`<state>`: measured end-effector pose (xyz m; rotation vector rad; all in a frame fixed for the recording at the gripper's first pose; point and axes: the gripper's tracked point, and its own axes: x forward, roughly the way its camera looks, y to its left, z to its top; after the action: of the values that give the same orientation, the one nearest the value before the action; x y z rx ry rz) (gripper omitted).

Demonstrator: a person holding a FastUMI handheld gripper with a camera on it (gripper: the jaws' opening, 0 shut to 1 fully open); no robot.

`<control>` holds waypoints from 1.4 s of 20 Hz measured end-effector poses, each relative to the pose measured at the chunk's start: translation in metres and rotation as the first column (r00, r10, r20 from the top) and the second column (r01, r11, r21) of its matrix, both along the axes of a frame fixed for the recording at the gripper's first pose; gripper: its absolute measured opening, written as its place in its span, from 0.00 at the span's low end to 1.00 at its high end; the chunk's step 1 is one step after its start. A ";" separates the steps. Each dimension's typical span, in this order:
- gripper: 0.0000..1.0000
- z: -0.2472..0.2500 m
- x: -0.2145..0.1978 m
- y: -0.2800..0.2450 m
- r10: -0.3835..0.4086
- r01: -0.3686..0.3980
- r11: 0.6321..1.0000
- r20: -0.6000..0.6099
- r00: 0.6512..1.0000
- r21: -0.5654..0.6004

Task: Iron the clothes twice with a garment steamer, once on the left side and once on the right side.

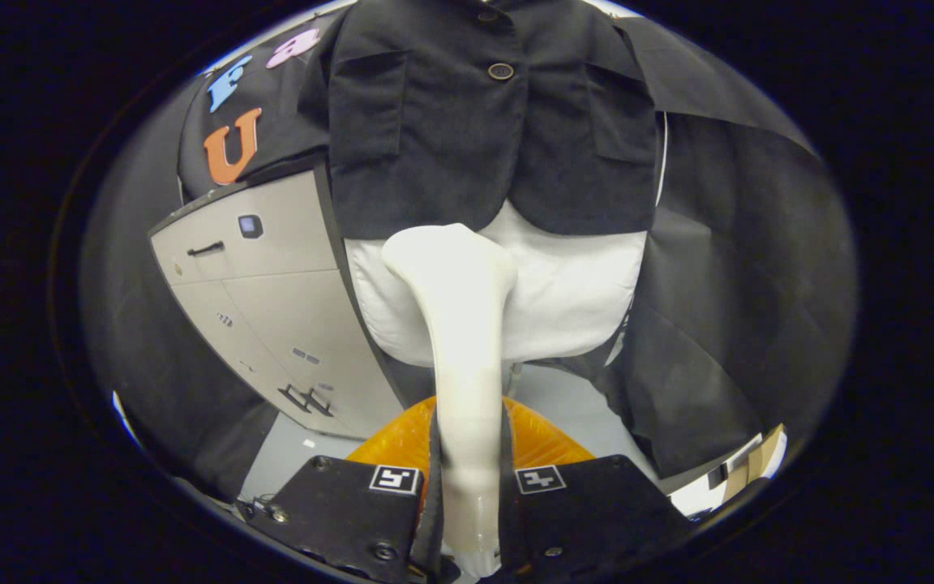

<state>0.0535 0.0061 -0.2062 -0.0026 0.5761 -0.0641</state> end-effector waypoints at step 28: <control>0.30 0.470 0.095 -0.103 -0.005 -0.081 0.995 0.815 0.579 0.064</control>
<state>0.1484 -0.0969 0.2635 0.1052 -0.3733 0.0105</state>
